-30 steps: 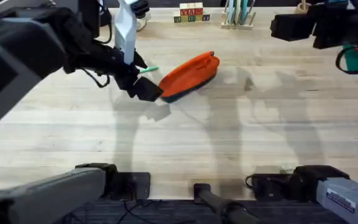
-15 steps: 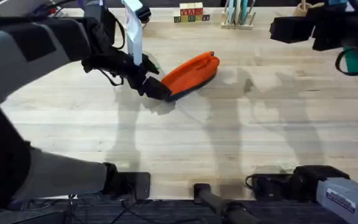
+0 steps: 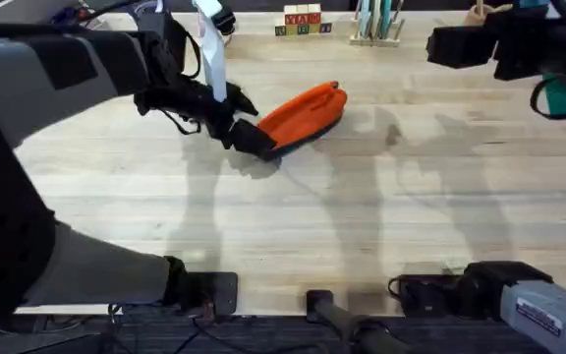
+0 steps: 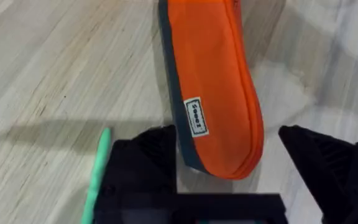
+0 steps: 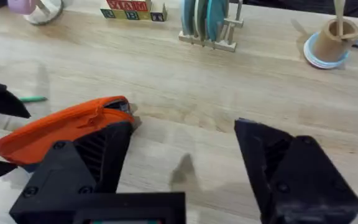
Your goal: Unzip the bag, pick up the pens from the table one at a time and place them inside, then zip the bag closed.
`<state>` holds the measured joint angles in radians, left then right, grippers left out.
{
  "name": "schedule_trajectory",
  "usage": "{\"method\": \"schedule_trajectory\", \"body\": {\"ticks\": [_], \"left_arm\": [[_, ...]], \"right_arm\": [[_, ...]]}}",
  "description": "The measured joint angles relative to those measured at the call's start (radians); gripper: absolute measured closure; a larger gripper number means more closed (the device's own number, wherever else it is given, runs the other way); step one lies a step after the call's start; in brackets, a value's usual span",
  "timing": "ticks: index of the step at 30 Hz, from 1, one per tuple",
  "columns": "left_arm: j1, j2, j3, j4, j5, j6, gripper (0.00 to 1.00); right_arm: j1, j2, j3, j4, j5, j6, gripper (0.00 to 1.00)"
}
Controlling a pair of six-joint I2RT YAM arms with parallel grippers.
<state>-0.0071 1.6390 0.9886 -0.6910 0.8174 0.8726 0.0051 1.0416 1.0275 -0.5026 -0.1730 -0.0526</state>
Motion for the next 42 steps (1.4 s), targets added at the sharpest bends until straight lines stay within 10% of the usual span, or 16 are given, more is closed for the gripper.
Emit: {"method": "schedule_trajectory", "body": {"ticks": [15,23,42], "left_arm": [[-0.040,0.000,0.000,-0.030,-0.050,0.000,0.095],[-0.068,0.000,0.005,-0.016,-0.093,0.000,0.944],[-0.069,0.000,0.005,-0.016,-0.096,-0.001,0.961]], "right_arm": [[0.000,0.000,0.000,0.000,0.000,0.000,0.004],[0.000,0.000,0.000,0.000,0.000,0.000,0.004],[0.000,0.000,0.000,0.000,-0.009,0.020,0.004]]}}
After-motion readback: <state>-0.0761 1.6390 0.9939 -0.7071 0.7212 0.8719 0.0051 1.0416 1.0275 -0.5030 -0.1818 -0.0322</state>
